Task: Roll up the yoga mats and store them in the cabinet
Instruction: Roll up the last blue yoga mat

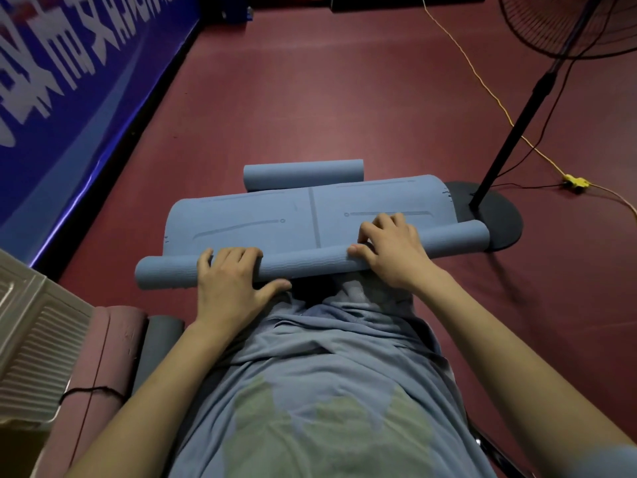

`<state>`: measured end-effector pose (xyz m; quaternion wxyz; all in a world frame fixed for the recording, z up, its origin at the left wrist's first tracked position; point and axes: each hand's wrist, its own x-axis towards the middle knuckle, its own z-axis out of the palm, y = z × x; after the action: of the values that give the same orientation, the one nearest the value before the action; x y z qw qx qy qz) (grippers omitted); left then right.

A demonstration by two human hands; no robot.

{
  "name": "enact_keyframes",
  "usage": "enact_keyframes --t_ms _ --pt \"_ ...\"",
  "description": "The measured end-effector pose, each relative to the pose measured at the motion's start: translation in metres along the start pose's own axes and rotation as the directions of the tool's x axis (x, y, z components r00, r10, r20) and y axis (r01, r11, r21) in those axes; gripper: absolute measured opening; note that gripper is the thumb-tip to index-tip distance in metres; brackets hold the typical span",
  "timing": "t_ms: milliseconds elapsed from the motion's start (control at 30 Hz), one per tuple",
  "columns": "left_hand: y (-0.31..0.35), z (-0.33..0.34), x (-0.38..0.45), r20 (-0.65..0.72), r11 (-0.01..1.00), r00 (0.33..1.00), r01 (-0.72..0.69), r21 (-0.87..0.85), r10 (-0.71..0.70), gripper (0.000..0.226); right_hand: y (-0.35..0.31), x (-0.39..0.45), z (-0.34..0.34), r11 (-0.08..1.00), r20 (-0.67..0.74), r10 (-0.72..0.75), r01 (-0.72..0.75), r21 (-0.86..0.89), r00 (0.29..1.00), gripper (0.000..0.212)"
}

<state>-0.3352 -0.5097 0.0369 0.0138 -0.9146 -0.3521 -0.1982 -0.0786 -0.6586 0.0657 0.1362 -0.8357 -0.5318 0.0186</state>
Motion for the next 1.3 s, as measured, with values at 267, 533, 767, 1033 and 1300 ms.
enact_keyframes --t_ms 267,533,767,1033,1300 --pt "-0.017 0.003 0.033 0.088 0.995 0.991 -0.102 0.007 0.101 0.068 0.002 0.008 -0.008 0.997 0.115 0.007 -0.016 0.080 0.993 0.036" --pt "-0.026 -0.014 0.045 0.203 0.978 0.964 -0.140 -0.156 0.170 0.069 0.001 -0.008 -0.014 0.998 0.157 -0.050 0.042 0.053 0.986 0.049" --pt "-0.025 -0.029 -0.021 0.177 0.961 0.967 -0.141 -0.237 0.185 0.058 -0.007 -0.082 -0.010 0.984 0.125 -0.150 0.136 0.115 0.981 0.050" --pt "-0.012 -0.041 -0.005 0.367 0.986 0.926 -0.027 -0.163 0.086 0.048 -0.002 -0.072 0.002 0.989 0.049 -0.105 0.099 0.106 0.993 0.047" --pt "-0.011 -0.025 -0.007 0.183 0.968 0.982 0.010 -0.251 0.037 0.040 0.006 -0.042 -0.009 0.983 0.205 -0.095 0.060 0.171 0.974 0.045"
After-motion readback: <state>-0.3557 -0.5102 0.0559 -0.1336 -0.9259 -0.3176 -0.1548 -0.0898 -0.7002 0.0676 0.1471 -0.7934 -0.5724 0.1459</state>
